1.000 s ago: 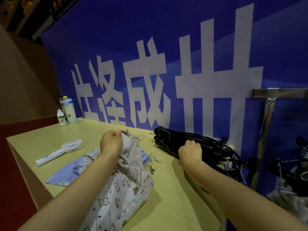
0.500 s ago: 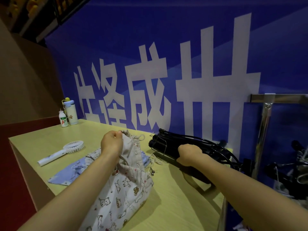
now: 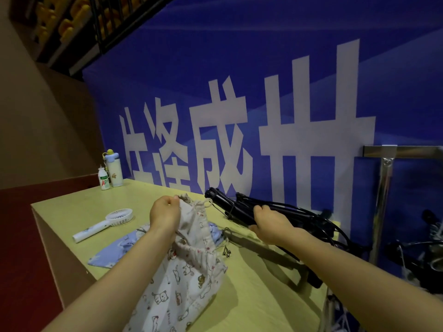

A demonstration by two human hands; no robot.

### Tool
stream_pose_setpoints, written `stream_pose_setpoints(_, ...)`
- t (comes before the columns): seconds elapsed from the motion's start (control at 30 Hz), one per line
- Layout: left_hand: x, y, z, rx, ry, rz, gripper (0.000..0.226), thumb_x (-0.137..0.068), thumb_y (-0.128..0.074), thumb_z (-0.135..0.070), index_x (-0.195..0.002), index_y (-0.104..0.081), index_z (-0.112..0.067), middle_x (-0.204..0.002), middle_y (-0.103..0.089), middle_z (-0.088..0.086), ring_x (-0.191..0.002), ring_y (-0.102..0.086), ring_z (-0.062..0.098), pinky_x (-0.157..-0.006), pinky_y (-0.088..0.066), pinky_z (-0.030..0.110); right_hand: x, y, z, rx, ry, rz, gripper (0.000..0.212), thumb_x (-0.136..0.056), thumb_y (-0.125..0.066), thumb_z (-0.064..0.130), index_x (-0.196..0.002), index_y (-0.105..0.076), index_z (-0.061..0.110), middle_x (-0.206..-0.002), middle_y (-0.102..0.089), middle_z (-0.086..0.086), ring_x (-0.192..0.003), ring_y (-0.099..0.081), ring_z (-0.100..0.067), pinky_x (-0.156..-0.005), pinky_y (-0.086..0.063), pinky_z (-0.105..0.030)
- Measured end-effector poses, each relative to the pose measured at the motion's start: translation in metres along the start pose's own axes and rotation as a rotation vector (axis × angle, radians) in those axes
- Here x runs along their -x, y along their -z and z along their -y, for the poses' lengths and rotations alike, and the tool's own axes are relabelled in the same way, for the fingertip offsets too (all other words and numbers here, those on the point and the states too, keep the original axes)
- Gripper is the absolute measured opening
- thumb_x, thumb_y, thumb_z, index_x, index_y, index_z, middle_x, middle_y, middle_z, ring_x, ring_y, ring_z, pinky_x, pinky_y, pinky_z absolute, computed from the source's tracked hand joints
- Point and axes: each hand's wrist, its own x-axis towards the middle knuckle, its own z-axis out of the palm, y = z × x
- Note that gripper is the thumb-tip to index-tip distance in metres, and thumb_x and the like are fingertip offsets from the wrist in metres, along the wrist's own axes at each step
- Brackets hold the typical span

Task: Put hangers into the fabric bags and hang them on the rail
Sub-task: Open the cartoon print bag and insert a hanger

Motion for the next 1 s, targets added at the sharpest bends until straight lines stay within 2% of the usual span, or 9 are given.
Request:
stream_pose_setpoints(0.07, -0.001, 0.005, -0.001, 0.005, 0.004, -0.011, 0.036, -0.099, -0.039, -0.023, -0.066, -0.042, -0.009, -0.06, -0.035, 0.005, -0.055, -0.031, 0.019, -0.051, -0.025, 0.028, 0.002, 0.006, 0.0, -0.007, 0.012, -0.012, 0.04, -0.094, -0.052, 0.035, -0.125, -0.042, 0.012, -0.116, -0.056, -0.01, -0.096, -0.059, -0.024, -0.076, -0.051, -0.031)
stream_pose_setpoints(0.2, -0.009, 0.018, -0.001, 0.024, 0.035, -0.06, 0.033, -0.098, -0.039, -0.026, -0.079, -0.055, -0.004, -0.07, -0.048, 0.012, -0.067, -0.043, 0.024, -0.063, -0.036, 0.031, 0.007, 0.017, 0.004, -0.092, -0.003, -0.124, 0.035, -0.095, -0.049, 0.035, -0.121, -0.041, 0.013, -0.114, -0.053, -0.012, -0.094, -0.058, -0.026, -0.082, -0.054, -0.039)
stream_pose_setpoints(0.37, -0.014, 0.036, 0.001, 0.078, 0.075, -0.086, 0.042, -0.097, -0.042, -0.022, -0.056, -0.038, -0.013, -0.058, -0.038, 0.007, -0.063, -0.037, 0.024, -0.068, -0.033, 0.033, 0.016, 0.033, 0.008, -0.229, 0.019, -0.201, 0.032, -0.096, -0.049, 0.034, -0.118, -0.043, 0.012, -0.111, -0.052, -0.011, -0.091, -0.059, -0.026, -0.08, -0.054, -0.04)
stream_pose_setpoints(0.53, -0.015, 0.055, 0.0, 0.103, 0.115, -0.116, 0.04, -0.097, -0.043, -0.021, -0.059, -0.044, -0.011, -0.064, -0.045, 0.01, -0.067, -0.043, 0.025, -0.07, -0.036, 0.034, 0.017, 0.053, 0.02, -0.349, 0.142, -0.104, 0.034, -0.095, -0.05, 0.033, -0.123, -0.049, 0.013, -0.112, -0.059, -0.007, -0.094, -0.061, -0.021, -0.084, -0.055, -0.038)
stream_pose_setpoints(0.67, -0.02, 0.062, 0.006, 0.131, 0.15, -0.127, 0.035, -0.096, -0.045, -0.022, -0.064, -0.05, -0.012, -0.077, -0.054, 0.016, -0.078, -0.049, 0.028, -0.074, -0.041, 0.036, 0.009, 0.068, 0.02, -0.455, 0.122, 0.009, 0.034, -0.096, -0.049, 0.029, -0.123, -0.055, 0.01, -0.108, -0.063, -0.009, -0.095, -0.062, -0.021, -0.086, -0.052, -0.033)
stream_pose_setpoints(0.77, -0.024, 0.063, 0.005, 0.109, 0.142, -0.141, 0.036, -0.097, -0.044, -0.022, -0.063, -0.049, -0.009, -0.074, -0.05, 0.015, -0.077, -0.046, 0.028, -0.072, -0.038, 0.035, 0.005, 0.07, 0.022, -0.437, 0.115, -0.027, 0.033, -0.096, -0.05, 0.028, -0.123, -0.054, 0.009, -0.106, -0.063, -0.008, -0.093, -0.063, -0.021, -0.084, -0.054, -0.033)
stream_pose_setpoints(0.87, -0.026, 0.064, 0.002, 0.074, 0.108, -0.146, 0.03, -0.097, -0.043, -0.023, -0.08, -0.056, -0.003, -0.083, -0.056, 0.018, -0.081, -0.05, 0.029, -0.077, -0.043, 0.039, 0.009, 0.069, 0.031, -0.408, 0.192, -0.109, 0.03, -0.096, -0.051, 0.027, -0.122, -0.055, 0.012, -0.104, -0.064, -0.008, -0.09, -0.064, -0.022, -0.083, -0.056, -0.038)
stream_pose_setpoints(0.93, -0.027, 0.065, 0.002, 0.061, 0.078, -0.157, 0.03, -0.097, -0.042, -0.023, -0.079, -0.055, -0.003, -0.078, -0.054, 0.016, -0.078, -0.047, 0.028, -0.072, -0.04, 0.037, 0.015, 0.069, 0.034, -0.384, 0.272, -0.1, 0.029, -0.095, -0.051, 0.026, -0.121, -0.055, 0.013, -0.106, -0.064, -0.009, -0.091, -0.064, -0.024, -0.084, -0.055, -0.04)
stream_pose_setpoints(1.0, -0.027, 0.066, 0.004, 0.047, 0.06, -0.169, 0.034, -0.097, -0.042, -0.021, -0.068, -0.049, -0.006, -0.066, -0.045, 0.01, -0.074, -0.041, 0.026, -0.068, -0.033, 0.033, 0.022, 0.064, 0.032, -0.313, 0.346, -0.061, 0.03, -0.095, -0.051, 0.028, -0.122, -0.053, 0.015, -0.111, -0.06, -0.007, -0.096, -0.06, -0.022, -0.087, -0.053, -0.038)
